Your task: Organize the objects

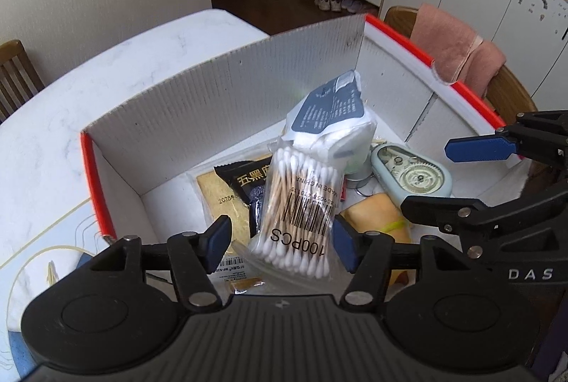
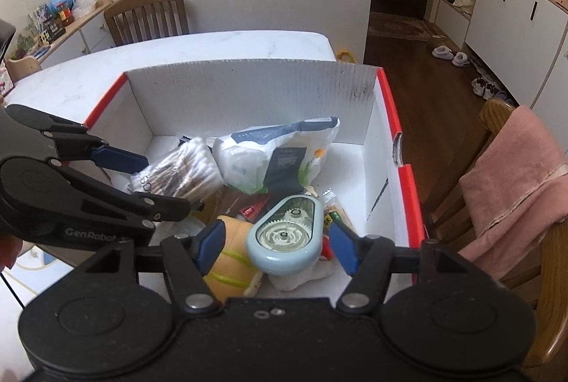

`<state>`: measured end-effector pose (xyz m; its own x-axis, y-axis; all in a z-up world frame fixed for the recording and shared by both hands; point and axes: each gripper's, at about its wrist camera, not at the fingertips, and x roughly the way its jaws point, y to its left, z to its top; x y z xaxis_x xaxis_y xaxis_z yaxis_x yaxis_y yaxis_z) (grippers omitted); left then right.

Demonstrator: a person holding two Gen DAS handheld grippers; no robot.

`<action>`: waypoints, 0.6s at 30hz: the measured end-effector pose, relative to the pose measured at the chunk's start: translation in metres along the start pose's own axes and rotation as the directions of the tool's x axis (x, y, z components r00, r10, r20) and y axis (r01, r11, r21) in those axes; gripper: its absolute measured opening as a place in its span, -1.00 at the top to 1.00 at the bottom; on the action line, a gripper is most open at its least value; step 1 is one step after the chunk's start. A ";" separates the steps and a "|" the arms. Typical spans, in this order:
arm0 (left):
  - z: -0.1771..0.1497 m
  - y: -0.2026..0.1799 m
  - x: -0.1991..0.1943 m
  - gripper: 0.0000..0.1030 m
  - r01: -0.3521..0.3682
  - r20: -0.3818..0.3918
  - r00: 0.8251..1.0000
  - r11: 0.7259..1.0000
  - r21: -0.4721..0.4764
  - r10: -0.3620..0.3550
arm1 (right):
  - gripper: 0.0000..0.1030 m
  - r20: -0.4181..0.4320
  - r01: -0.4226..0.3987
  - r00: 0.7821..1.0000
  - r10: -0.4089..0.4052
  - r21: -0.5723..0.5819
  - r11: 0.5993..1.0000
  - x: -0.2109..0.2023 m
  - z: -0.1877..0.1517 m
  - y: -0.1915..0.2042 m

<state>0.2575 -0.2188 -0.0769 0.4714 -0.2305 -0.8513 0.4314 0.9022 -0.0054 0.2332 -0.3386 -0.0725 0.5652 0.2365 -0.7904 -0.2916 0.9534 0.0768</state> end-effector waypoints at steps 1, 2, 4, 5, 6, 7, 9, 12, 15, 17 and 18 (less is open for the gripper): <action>-0.001 0.000 -0.004 -0.17 0.001 0.009 1.000 1.000 -0.001 0.000 | -0.25 0.004 -0.003 1.000 0.003 0.003 1.000 -0.003 -0.001 0.000; -0.002 0.001 -0.007 -0.17 0.001 0.017 1.000 1.000 -0.002 -0.001 | -0.25 0.007 -0.005 1.000 0.005 0.005 1.000 -0.005 -0.001 0.000; -0.003 0.002 -0.015 -0.17 0.008 0.035 0.999 1.000 -0.011 -0.008 | -0.26 0.017 -0.015 1.000 0.015 0.010 1.000 -0.011 -0.002 0.000; -0.004 0.004 -0.019 -0.17 0.015 0.044 0.999 1.000 -0.017 -0.014 | -0.27 0.022 -0.017 1.000 0.017 0.014 1.000 -0.014 -0.003 0.000; -0.005 0.005 -0.024 -0.17 0.018 0.052 0.998 1.000 -0.021 -0.016 | -0.27 0.028 -0.020 0.999 0.019 0.016 1.000 -0.017 -0.003 0.001; -0.006 0.006 -0.027 -0.17 0.017 0.060 0.998 1.000 -0.025 -0.016 | -0.28 0.035 -0.024 0.999 0.023 0.018 1.000 -0.020 -0.003 0.001; -0.008 0.007 -0.035 -0.17 0.020 0.075 0.997 0.999 -0.033 -0.017 | -0.29 0.046 -0.031 0.998 0.030 0.022 0.999 -0.027 -0.003 0.003; -0.014 0.010 -0.049 -0.18 0.029 0.107 0.994 0.999 -0.038 -0.025 | -0.30 0.068 -0.045 0.997 0.044 0.016 0.999 -0.037 -0.003 0.007; -0.020 0.012 -0.064 -0.18 0.020 0.153 0.988 0.999 -0.049 -0.013 | -0.30 0.094 -0.056 0.994 0.056 0.004 0.998 -0.048 -0.003 0.014; -0.024 0.013 -0.075 -0.18 0.026 0.178 0.984 0.998 -0.058 -0.015 | -0.31 0.112 -0.058 0.992 0.058 -0.005 0.998 -0.056 -0.004 0.018; -0.026 0.014 -0.080 -0.18 0.029 0.190 0.982 0.998 -0.063 -0.016 | -0.31 0.121 -0.057 0.991 0.058 -0.011 0.998 -0.059 -0.003 0.020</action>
<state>0.2058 -0.1780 -0.0221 0.6018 -0.3101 -0.7360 0.3956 0.9163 -0.0626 0.1915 -0.3344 -0.0262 0.6364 0.3126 -0.7052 -0.3321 0.9362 0.1153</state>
